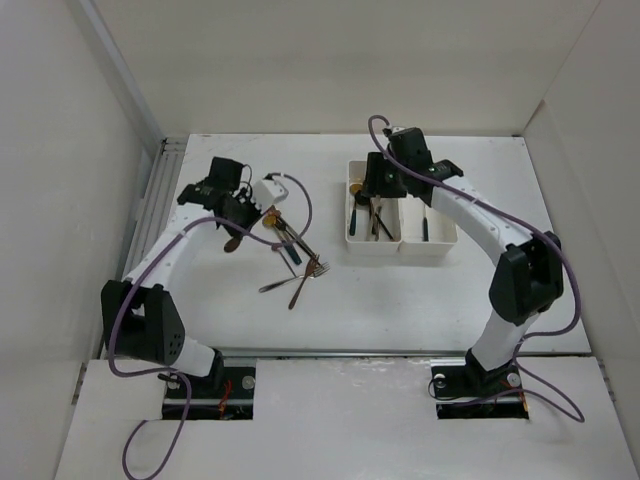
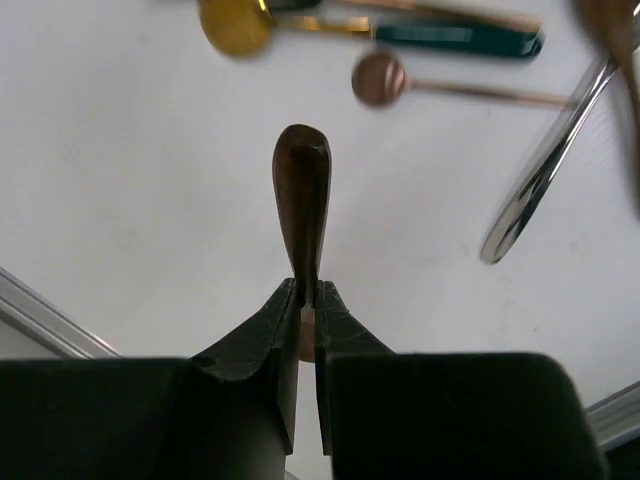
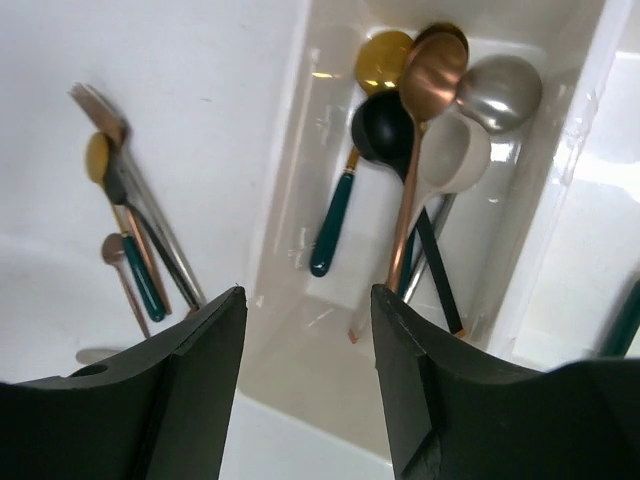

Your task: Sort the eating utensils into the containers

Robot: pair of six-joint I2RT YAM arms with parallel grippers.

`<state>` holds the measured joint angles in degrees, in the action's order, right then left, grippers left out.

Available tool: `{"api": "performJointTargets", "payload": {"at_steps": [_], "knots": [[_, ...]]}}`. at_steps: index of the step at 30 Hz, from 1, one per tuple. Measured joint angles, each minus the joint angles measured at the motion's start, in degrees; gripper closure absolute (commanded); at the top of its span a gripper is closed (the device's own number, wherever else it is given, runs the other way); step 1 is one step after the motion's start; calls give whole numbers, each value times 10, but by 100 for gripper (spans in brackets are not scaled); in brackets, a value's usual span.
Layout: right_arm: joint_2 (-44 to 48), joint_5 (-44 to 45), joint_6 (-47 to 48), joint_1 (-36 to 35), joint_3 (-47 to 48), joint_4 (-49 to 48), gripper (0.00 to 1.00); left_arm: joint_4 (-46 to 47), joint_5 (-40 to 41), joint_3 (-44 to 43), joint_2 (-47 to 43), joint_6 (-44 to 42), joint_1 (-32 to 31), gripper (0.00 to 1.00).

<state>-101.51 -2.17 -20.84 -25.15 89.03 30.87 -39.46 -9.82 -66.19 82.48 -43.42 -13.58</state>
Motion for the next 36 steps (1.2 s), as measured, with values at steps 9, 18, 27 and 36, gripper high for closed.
{"api": "performJointTargets", "payload": {"at_steps": [9,18,27,36], "knots": [[72,-121,27,-49,-45,-84,20,-66,-104,-170,47,45,-24,100],[-11,-349,40,-34,82,-77,26,-82,-85,-175,43,-9,-150,100],[-76,-469,61,-21,96,9,33,-90,-32,-155,17,-94,-214,100],[-87,-530,78,-28,72,52,33,-86,-1,-127,17,-139,-231,100]]}}
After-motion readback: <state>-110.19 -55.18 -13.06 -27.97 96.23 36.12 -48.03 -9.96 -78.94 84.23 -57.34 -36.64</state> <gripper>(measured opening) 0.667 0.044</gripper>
